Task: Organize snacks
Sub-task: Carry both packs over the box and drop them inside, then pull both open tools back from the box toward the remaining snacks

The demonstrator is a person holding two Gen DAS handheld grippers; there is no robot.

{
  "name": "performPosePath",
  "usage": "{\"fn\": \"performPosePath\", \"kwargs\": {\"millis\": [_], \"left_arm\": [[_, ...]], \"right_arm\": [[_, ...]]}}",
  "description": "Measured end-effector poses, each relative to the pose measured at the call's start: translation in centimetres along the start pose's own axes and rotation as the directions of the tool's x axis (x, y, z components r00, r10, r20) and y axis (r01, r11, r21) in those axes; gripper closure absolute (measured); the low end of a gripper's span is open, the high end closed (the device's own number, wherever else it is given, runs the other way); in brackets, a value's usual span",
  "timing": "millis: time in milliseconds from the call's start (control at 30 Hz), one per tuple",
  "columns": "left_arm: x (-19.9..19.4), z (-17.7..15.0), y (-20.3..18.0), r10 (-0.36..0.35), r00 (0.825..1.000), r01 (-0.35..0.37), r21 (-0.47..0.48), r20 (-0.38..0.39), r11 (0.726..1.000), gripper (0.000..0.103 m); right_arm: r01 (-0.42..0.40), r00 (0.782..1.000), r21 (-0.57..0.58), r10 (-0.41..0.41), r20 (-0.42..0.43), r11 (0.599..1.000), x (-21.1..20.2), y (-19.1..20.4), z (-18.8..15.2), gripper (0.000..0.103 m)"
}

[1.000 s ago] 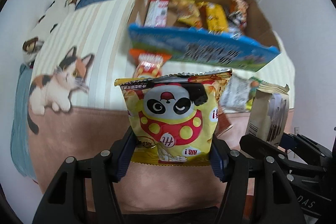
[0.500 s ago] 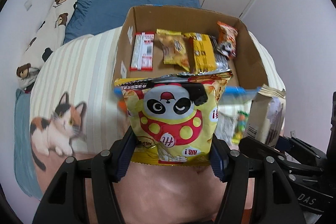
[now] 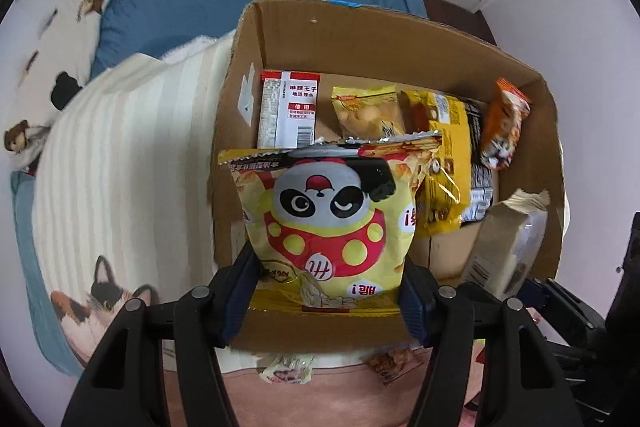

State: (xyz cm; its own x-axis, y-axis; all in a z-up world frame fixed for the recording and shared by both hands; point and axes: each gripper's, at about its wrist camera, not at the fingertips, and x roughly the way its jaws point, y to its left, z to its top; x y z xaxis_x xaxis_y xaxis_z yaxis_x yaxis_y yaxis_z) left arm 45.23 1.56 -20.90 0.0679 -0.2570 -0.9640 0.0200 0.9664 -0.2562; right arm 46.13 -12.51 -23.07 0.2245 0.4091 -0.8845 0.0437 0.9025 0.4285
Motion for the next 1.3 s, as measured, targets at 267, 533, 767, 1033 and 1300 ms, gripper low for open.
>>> {"fn": "performPosePath", "kwargs": {"millis": [267, 533, 767, 1033, 1300], "left_arm": [[3.7, 1.9, 0.6, 0.011, 0.991, -0.011, -0.002, -0.134, 1.0, 0.042], [6.0, 1.6, 1.3, 0.036, 0.976, -0.036, 0.003, -0.216, 0.999, 0.042], [5.1, 1.2, 0.8, 0.013, 0.98, -0.017, -0.017, -0.201, 1.0, 0.03], [3.2, -0.3, 0.0, 0.009, 0.986, -0.012, -0.017, -0.165, 1.0, 0.017], [-2.7, -3.3, -1.4, 0.059, 0.996, -0.059, -0.001, 0.066, 0.998, 0.017]], "right_arm": [[0.016, 0.994, 0.014, -0.014, -0.111, 1.0, 5.2, -0.6, 3.8, 0.044], [0.028, 0.98, 0.011, -0.025, -0.199, 1.0, 9.1, -1.3, 4.1, 0.043], [0.08, 0.97, 0.019, -0.073, -0.234, 0.997, 9.7, -3.4, 4.6, 0.006], [0.09, 0.976, 0.007, -0.087, -0.2, 0.996, 7.9, -3.8, 4.3, 0.006], [0.182, 0.98, -0.061, -0.186, -0.068, 0.981, 3.7, -2.4, 2.3, 0.006]]}}
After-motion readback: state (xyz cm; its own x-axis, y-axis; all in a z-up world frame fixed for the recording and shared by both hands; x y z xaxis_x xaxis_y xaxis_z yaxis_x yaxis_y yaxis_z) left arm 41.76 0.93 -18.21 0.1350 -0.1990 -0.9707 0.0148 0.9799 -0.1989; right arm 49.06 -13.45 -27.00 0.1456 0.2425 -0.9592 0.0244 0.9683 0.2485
